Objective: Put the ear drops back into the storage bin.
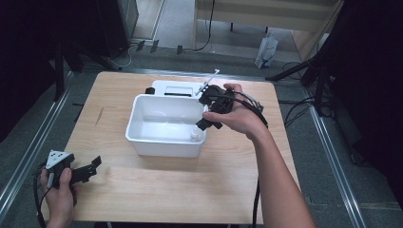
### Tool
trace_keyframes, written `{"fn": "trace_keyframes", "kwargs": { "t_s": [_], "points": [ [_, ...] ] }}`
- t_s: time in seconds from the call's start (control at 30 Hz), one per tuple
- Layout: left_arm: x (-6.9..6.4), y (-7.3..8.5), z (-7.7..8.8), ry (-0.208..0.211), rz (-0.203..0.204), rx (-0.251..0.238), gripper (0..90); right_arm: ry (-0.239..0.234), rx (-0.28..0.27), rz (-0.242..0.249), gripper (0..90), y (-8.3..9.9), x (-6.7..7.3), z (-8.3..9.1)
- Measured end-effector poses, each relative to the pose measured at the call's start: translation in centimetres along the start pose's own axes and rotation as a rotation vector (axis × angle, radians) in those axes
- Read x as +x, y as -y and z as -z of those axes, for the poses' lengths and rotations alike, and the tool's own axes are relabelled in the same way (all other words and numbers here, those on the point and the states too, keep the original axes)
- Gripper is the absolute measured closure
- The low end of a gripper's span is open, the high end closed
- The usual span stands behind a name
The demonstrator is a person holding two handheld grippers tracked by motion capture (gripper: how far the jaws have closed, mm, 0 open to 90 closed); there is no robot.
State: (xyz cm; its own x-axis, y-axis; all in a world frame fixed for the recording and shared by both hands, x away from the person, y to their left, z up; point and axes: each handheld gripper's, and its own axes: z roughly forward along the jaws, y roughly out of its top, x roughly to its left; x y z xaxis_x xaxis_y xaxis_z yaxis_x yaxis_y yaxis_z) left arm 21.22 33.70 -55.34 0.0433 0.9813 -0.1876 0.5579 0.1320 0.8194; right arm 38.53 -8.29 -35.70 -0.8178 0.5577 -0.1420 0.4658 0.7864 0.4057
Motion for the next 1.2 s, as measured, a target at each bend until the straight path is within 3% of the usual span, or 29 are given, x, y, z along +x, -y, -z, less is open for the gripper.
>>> {"fn": "trace_keyframes", "kwargs": {
  "t_s": [0.17, 0.43, 0.77, 1.2],
  "points": [
    [0.0, 0.0, 0.0, -0.001, -0.001, -0.002, 0.4, 0.019, -0.028, -0.065, 0.0, 2.9, -1.1, 0.7],
    [0.0, 0.0, 0.1, -0.002, 0.001, 0.000, 0.4, 0.029, -0.037, -0.120, 0.0, 6.4, -2.0, 0.4],
    [0.0, 0.0, 0.1, -0.003, -0.002, -0.003, 0.4, 0.055, -0.048, -0.186, 0.0, 11.4, -2.5, -1.7],
    [-0.1, 0.1, 0.2, -0.007, -0.013, 0.000, 0.4, 0.118, -0.139, -0.282, 0.0, 18.4, -2.1, -4.0]
  ]
}}
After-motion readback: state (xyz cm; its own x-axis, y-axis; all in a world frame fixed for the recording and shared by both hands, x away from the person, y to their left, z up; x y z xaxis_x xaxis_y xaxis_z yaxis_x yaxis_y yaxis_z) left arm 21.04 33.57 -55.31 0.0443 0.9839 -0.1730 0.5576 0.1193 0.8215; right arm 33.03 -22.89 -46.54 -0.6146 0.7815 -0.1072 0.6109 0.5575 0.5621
